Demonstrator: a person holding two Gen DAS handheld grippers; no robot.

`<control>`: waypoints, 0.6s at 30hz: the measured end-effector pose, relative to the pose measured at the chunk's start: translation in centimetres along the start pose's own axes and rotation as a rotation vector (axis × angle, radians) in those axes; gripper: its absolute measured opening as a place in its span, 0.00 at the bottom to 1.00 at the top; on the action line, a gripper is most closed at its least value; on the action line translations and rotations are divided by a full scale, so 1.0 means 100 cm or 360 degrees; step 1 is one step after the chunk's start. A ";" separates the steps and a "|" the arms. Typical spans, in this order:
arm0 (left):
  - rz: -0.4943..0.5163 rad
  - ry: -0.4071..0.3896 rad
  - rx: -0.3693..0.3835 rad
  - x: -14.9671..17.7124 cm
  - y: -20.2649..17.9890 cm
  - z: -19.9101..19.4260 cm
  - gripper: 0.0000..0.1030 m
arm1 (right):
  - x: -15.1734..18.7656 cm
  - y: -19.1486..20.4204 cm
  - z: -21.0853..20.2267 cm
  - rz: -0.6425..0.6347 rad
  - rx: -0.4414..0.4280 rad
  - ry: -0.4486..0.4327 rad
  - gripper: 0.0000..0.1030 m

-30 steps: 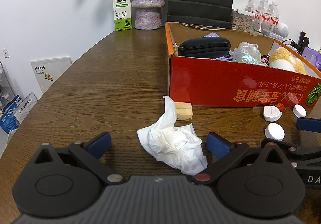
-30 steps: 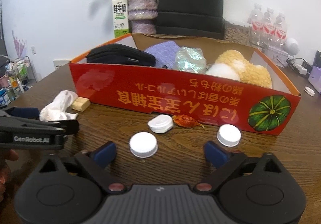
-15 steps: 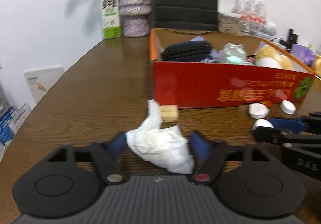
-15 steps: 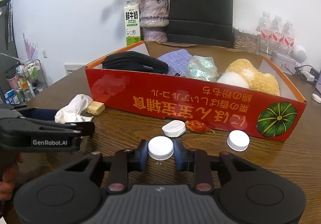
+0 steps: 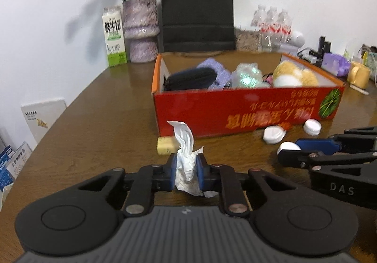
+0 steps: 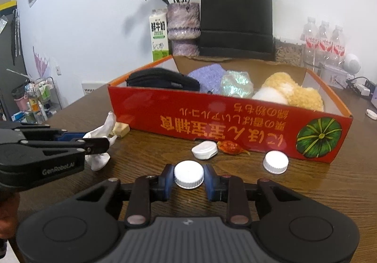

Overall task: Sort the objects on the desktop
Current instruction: 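Carry the tissue and cap into the box and open both tools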

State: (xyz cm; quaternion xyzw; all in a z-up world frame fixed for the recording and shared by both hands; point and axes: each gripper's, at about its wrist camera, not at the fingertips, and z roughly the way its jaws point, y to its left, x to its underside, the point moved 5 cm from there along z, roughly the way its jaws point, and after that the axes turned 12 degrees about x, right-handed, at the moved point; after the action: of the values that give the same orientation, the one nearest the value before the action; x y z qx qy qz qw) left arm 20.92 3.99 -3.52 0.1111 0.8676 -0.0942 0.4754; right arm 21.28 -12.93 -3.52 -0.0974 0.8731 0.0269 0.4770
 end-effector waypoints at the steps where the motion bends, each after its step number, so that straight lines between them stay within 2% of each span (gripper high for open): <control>1: 0.0004 -0.0021 0.0009 -0.004 -0.002 -0.002 0.17 | -0.002 -0.001 -0.003 0.0001 0.0000 -0.0022 0.26; 10: 0.0027 -0.0265 0.0117 -0.054 -0.025 -0.018 0.17 | -0.046 -0.025 -0.019 0.0059 0.0042 -0.0234 0.26; 14: 0.0000 -0.0355 0.0154 -0.081 -0.033 -0.007 0.17 | -0.068 -0.038 -0.009 0.0110 0.0082 -0.0281 0.26; 18: -0.0048 -0.0386 0.0173 -0.105 -0.035 0.018 0.17 | -0.090 -0.052 0.008 0.0161 0.0107 -0.0309 0.26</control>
State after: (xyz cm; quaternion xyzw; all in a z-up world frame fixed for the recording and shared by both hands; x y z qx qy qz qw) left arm 26.86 -0.96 4.61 0.1113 0.7989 -0.1610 0.5687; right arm 27.69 -16.62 3.78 -0.0341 0.8270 0.0310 0.5603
